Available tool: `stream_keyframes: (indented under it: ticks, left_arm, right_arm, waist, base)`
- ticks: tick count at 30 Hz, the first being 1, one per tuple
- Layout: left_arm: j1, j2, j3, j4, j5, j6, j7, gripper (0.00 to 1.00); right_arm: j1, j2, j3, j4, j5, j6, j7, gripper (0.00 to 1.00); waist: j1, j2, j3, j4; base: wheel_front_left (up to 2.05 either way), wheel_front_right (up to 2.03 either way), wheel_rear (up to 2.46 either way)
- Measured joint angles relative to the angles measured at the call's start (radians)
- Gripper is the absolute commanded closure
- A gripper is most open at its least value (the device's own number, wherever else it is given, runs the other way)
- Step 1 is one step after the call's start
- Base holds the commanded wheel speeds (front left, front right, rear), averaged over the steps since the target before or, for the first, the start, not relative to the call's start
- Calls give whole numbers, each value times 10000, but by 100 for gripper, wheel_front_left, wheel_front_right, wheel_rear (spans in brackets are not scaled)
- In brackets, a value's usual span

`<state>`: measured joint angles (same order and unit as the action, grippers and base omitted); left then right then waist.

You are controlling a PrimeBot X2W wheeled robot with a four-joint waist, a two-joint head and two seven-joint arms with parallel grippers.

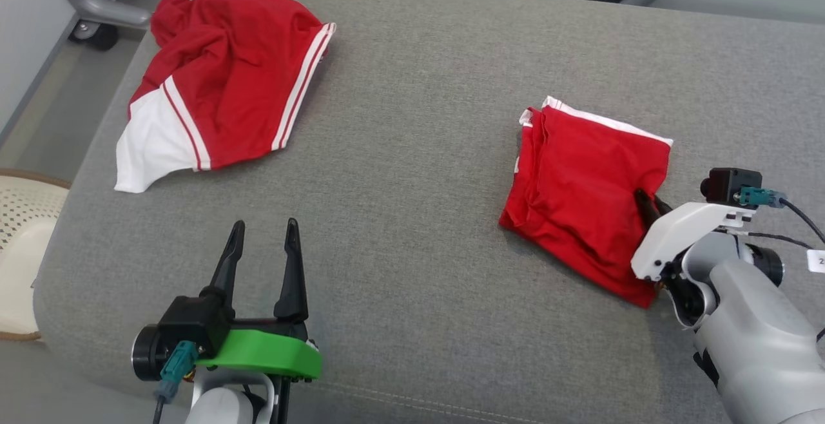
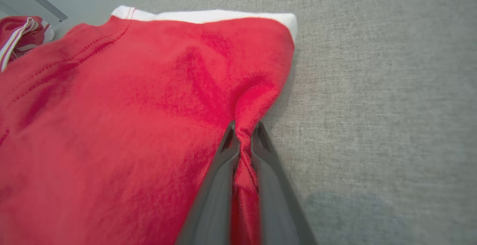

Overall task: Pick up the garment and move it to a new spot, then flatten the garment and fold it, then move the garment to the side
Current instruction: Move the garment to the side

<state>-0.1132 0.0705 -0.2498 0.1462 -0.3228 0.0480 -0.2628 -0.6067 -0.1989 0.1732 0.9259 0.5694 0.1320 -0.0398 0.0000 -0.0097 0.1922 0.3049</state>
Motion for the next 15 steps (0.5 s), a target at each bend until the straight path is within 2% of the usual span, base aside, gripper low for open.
stream_keyframes:
  ticks: [6,7,15]
  left_arm:
    - [-301,-40,-19,-167,188,-90,-13,0]
    - [-301,-40,-19,-167,188,-90,-13,0]
    - [-780,-15,-140,-211,642,-203,-13,0]
  right_arm:
    - [-505,-623,322,94,109,-4,-347,100]
    - [-505,-623,322,94,109,-4,-347,100]
    - [-1335,-947,627,364,180,-4,-775,100]
  waist:
    - [0,0,220,-715]
    - [0,0,220,-715]
    - [0,0,631,-2005]
  base:
    - [0,0,0]
    - [0,0,0]
    - [0,0,0]
